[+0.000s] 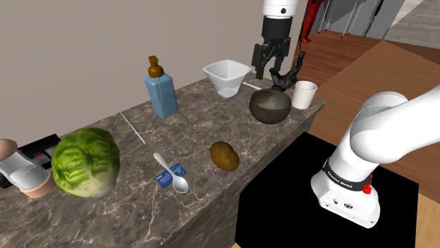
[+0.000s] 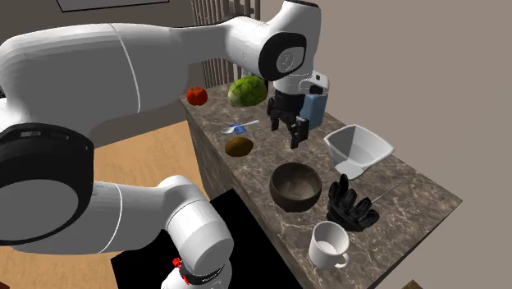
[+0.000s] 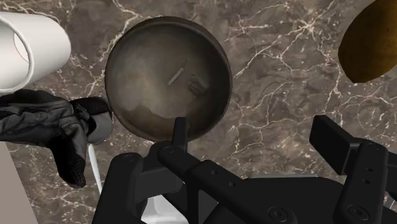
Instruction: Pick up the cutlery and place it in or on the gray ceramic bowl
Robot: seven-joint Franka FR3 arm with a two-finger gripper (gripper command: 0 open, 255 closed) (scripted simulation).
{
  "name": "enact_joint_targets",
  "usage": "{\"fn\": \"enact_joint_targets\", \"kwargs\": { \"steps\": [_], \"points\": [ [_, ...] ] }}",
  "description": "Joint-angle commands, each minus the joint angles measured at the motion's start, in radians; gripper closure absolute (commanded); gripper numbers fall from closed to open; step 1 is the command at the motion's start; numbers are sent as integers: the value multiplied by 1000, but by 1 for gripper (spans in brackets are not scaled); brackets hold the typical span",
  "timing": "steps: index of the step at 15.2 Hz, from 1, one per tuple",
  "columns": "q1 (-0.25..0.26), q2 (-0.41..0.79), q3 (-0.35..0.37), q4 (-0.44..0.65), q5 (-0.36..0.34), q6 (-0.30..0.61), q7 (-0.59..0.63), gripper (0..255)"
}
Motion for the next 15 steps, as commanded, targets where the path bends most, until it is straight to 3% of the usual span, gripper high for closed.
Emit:
{"fn": "enact_joint_targets", "kwargs": {
  "steps": [1, 15],
  "points": [
    [0, 0, 0, 0, 0, 0, 0, 0],
    [100, 250, 306, 30, 123, 229, 314, 0]
  ]
}}
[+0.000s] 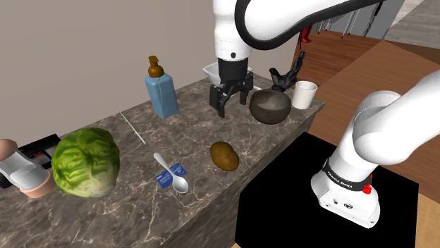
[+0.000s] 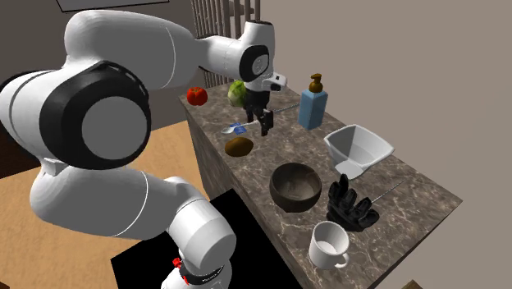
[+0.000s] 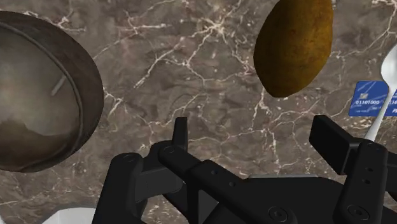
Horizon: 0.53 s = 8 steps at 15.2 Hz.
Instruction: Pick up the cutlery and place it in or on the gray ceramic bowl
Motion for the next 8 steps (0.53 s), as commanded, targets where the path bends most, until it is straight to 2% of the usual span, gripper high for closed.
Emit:
{"fn": "enact_joint_targets", "kwargs": {
  "steps": [1, 8],
  "points": [
    [7, 57, 46, 27, 4, 32, 51, 0],
    [20, 280, 195, 139, -43, 137, 237, 0]
  ]
}}
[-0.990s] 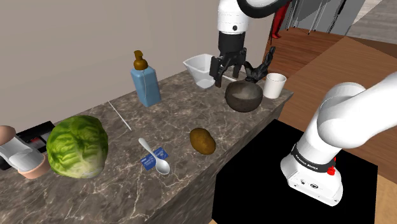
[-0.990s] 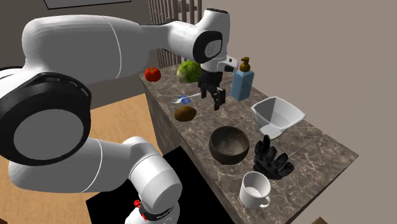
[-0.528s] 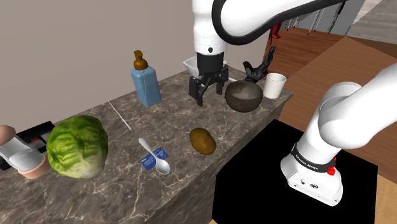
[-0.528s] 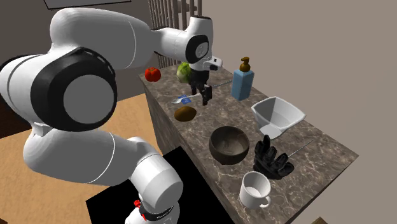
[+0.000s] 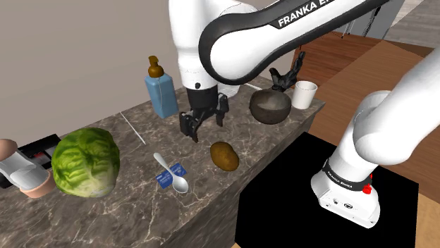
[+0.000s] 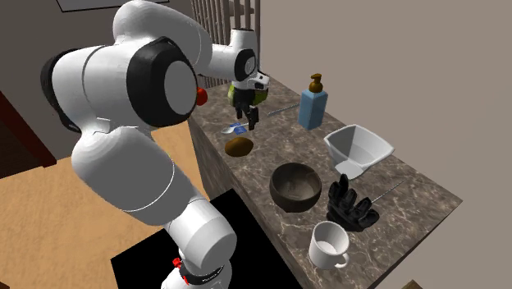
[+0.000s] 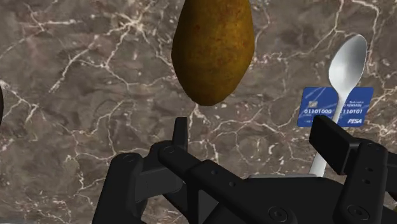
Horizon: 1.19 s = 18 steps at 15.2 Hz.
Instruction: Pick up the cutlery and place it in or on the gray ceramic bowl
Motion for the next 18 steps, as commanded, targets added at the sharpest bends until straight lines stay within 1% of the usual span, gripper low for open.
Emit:
{"fn": "enact_joint_targets", "kwargs": {
  "steps": [1, 3, 6, 10, 18],
  "points": [
    [4, 76, 46, 39, -27, 31, 67, 0],
    [9, 153, 82, 84, -68, 53, 131, 0],
    [25, 277, 126, 161, -147, 76, 234, 0],
    [76, 443, 149, 275, -264, 83, 364, 0],
    [90, 497, 134, 226, -308, 175, 395, 0]
  ]
}}
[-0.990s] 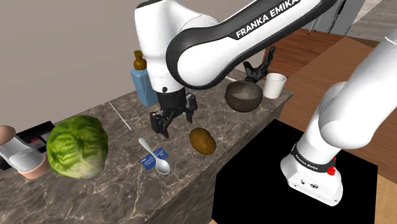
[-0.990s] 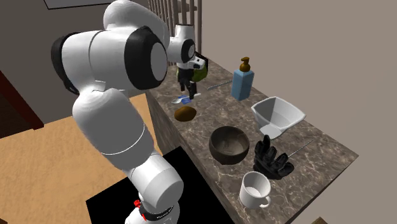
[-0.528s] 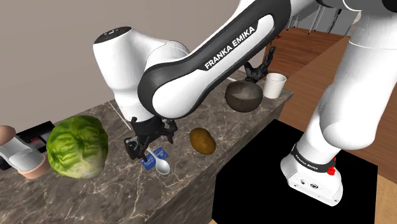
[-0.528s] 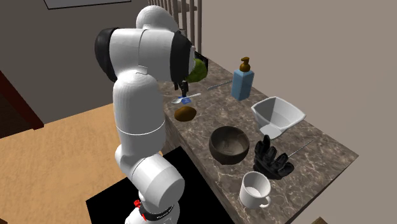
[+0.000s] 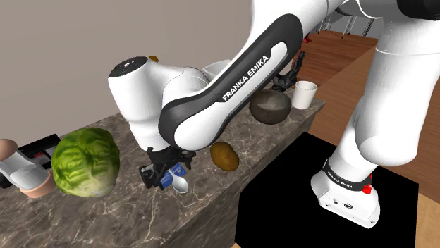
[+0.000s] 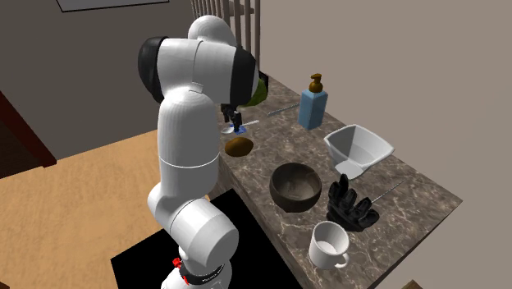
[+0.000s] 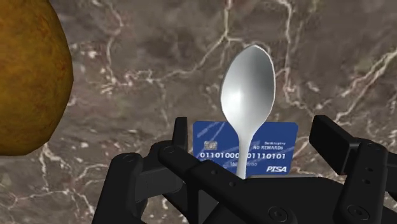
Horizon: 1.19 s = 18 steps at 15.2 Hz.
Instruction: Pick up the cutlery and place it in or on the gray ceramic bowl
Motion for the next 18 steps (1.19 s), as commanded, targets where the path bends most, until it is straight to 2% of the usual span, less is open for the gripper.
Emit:
{"fn": "enact_joint_targets", "kwargs": {
  "steps": [1, 7, 8, 18],
  "points": [
    [1, 6, -2, -6, -6, 11, 2, 0],
    [1, 7, -2, -5, -6, 11, 2, 0],
    [1, 6, -2, -6, -6, 11, 2, 255],
    [-1, -2, 0, -1, 2, 0, -2, 255]
  ]
}}
